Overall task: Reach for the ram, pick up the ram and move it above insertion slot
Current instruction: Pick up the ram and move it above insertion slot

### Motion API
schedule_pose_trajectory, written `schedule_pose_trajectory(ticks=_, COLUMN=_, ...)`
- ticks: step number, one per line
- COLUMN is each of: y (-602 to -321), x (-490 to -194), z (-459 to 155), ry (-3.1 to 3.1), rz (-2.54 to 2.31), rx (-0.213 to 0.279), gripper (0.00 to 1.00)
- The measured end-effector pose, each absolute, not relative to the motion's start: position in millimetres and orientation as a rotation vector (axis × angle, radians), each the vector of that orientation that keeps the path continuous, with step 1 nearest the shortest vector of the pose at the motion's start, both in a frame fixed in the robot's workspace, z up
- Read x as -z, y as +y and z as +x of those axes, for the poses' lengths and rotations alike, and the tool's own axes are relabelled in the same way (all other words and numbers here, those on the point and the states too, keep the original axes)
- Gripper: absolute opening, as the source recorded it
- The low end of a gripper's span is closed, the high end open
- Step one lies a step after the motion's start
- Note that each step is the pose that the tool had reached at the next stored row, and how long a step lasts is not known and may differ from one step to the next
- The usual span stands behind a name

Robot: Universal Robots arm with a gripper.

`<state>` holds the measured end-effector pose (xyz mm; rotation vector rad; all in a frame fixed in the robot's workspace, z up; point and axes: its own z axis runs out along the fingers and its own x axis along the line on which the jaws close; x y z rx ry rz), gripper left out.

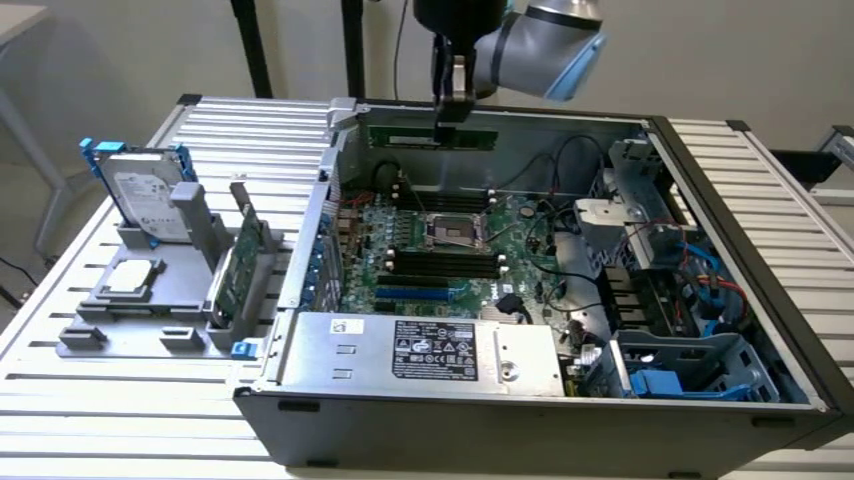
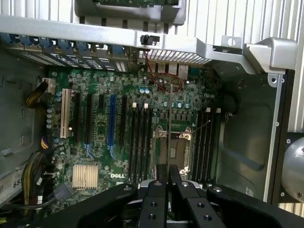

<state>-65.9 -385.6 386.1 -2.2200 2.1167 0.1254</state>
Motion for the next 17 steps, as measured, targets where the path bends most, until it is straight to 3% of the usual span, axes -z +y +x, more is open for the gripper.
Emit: schedule_pose_trajectory(ticks=17, y=-384.9, x=-380.0, z=-55.6, ry=2.158, rz=-2.177, rx=-0.125, gripper=0.13)
